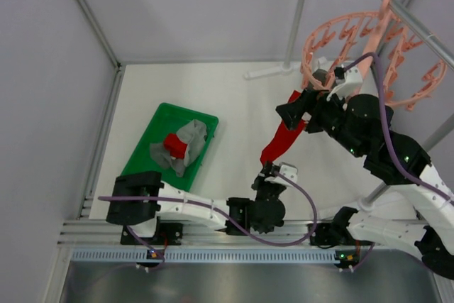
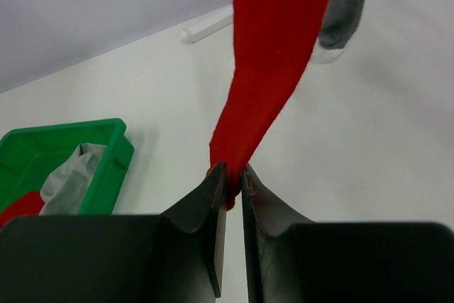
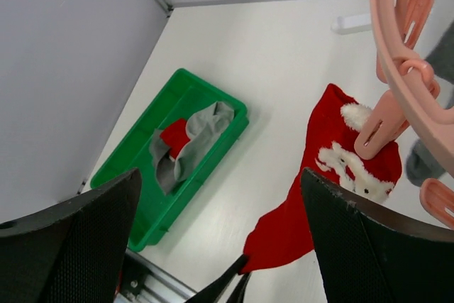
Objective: Remove the socks clipped to the hanger
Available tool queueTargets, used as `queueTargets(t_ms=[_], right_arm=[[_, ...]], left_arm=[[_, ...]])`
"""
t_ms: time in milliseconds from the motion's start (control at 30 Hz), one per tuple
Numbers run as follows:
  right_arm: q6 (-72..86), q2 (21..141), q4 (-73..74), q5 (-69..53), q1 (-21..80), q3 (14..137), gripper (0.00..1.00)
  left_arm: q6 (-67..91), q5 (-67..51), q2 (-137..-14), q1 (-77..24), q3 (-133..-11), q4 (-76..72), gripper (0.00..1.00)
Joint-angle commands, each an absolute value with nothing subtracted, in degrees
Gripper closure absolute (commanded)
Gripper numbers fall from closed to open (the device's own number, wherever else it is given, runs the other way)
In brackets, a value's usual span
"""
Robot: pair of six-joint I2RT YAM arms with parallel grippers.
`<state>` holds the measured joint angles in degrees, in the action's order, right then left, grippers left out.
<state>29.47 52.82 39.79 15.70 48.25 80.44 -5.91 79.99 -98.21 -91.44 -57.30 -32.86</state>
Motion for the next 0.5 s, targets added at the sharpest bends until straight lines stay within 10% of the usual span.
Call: queueTargets(t_ms=[0,467], right_arm=[[28.21,51.51,34.28,22.75,48.60,78.84,0.12],[28.92,45.36,34.55,30.23,48.60,71.37,0.14]], left_arm=[[-4.75,77.26,-91.41,-92.72,-55.37,-34.45,0.82],[10.36,62.76,-79.55,-94.83,-54.76,-18.99,1.00]])
